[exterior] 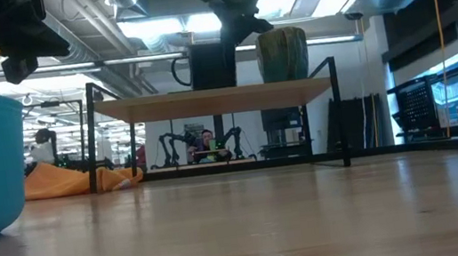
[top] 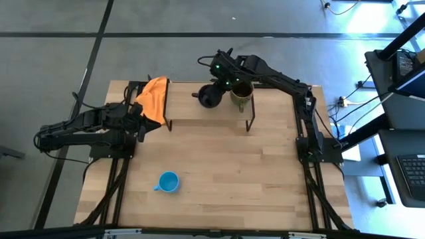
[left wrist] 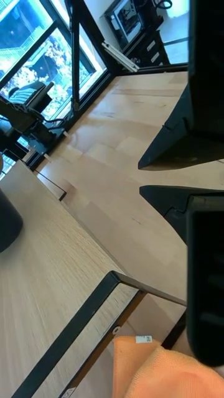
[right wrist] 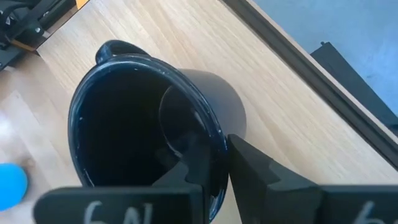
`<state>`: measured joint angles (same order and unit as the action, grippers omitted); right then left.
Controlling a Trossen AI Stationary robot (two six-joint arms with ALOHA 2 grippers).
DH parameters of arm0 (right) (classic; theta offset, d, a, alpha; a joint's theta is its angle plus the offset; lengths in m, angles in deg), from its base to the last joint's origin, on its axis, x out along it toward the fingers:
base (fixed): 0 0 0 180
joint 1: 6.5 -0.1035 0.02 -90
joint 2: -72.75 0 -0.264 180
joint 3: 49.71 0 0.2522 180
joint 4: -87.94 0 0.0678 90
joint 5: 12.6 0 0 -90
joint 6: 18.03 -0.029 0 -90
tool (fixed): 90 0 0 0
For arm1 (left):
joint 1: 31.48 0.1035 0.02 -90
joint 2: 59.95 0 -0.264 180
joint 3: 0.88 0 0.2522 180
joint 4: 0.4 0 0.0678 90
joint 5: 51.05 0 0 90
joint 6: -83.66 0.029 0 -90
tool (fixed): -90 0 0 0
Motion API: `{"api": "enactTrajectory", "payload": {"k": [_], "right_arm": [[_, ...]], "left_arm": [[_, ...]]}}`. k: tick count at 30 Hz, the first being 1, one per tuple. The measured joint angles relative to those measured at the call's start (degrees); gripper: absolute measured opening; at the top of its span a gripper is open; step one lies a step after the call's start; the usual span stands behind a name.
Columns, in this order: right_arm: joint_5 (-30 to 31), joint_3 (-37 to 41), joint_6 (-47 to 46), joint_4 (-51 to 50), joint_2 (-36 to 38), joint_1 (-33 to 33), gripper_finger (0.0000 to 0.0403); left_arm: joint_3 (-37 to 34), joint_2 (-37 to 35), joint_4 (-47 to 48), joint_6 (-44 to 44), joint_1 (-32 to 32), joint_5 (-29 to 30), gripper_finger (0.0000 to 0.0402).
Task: Stack small to large cups/mugs on shelf
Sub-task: Put the dark blue mug on the shelf
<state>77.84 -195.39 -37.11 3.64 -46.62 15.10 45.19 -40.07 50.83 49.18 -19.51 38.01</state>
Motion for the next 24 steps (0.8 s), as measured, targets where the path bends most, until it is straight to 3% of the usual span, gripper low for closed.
{"api": "enactTrajectory", "payload": {"k": [24], "right_arm": [[-2.9,0.0,4.5,1.5,-0.7,1.6,0.0052]], "left_arm": [[0.0,0.0,-0.6,-1.0,0.0,0.0,0.0043]]}}
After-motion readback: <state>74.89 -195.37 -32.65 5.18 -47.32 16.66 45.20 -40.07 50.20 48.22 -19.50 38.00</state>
